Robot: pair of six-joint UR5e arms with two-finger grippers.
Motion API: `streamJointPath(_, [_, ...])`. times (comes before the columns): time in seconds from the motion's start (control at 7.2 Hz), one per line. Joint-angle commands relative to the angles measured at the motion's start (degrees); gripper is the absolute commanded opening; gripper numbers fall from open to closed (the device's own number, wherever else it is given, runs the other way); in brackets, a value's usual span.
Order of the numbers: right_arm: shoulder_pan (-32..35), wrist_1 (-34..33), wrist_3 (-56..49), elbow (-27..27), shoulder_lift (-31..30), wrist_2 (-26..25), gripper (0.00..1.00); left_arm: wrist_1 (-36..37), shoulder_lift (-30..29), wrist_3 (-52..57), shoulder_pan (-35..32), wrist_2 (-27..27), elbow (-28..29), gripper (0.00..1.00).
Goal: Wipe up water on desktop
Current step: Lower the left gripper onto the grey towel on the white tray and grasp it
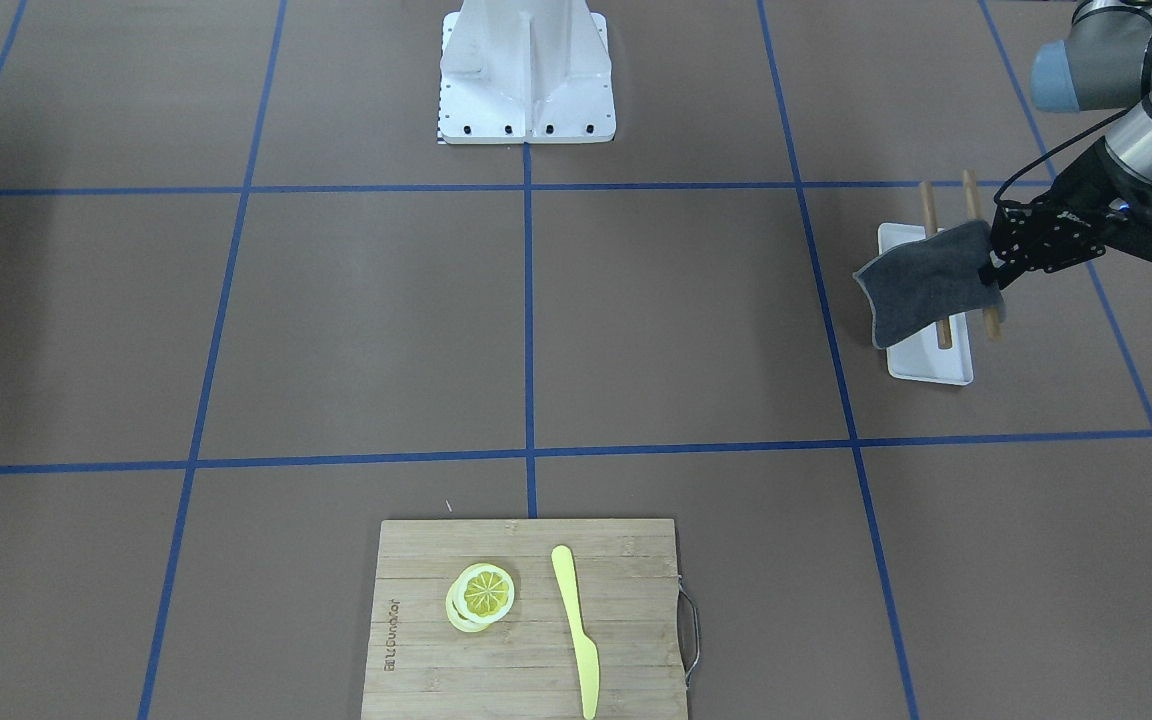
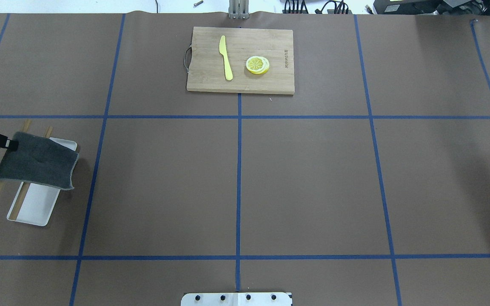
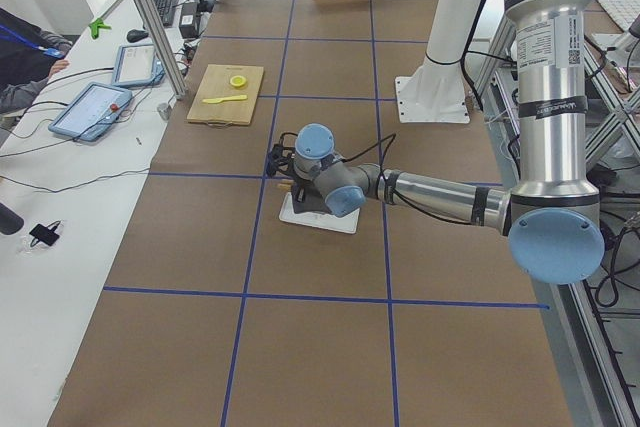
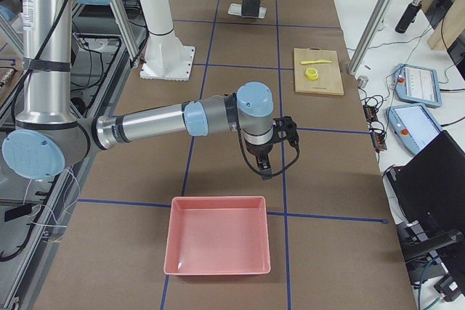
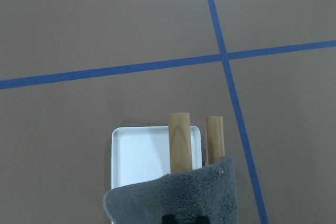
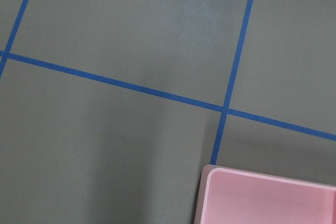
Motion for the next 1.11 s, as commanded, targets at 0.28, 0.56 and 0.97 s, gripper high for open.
streamJointPath(0.28, [0.0,0.0,0.0,0.0,0.1,-0.1,1.0,0.0,0.0,0.1,-0.2,0.4,-0.1,0.0])
streamJointPath(0.56, [0.0,0.1,0.0,0.2,0.2,0.0,1.0,0.0,0.0,0.2,-0.9,0.3,-0.9,0.0])
streamJointPath(0.97, [-0.6,0.3,0.1,2.5,1.4,0.1,1.0,0.3,-0.9,-7.8,-3.0,-0.1,-4.5,0.0])
